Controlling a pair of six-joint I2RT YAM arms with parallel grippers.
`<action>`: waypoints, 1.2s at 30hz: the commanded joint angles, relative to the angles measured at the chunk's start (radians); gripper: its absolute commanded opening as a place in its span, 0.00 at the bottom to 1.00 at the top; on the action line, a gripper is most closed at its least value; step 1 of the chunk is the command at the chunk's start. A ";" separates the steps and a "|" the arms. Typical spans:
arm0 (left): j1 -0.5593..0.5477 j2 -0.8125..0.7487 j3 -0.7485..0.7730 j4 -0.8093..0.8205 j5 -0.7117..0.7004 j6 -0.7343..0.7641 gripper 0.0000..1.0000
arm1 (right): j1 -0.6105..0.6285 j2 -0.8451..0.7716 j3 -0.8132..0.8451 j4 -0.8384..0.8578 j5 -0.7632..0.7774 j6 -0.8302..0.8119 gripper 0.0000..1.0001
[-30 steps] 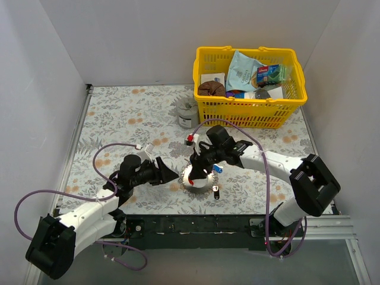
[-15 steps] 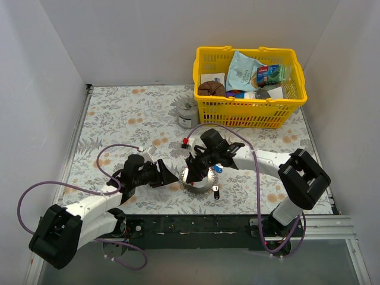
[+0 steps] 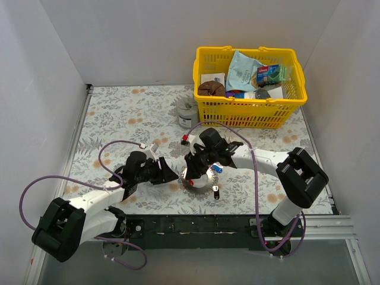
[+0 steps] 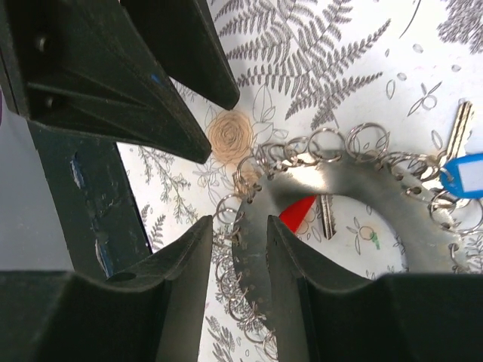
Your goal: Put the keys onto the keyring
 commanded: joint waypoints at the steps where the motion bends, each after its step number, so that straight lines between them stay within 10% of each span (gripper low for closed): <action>1: 0.006 0.015 0.076 -0.033 -0.027 0.079 0.45 | 0.017 0.023 0.080 -0.006 0.041 -0.003 0.43; 28: 0.006 0.027 0.130 -0.112 -0.061 0.136 0.45 | 0.107 0.203 0.137 -0.004 0.085 -0.050 0.43; 36: 0.006 0.018 0.133 -0.127 -0.066 0.141 0.45 | 0.109 0.203 0.149 -0.021 0.087 -0.059 0.05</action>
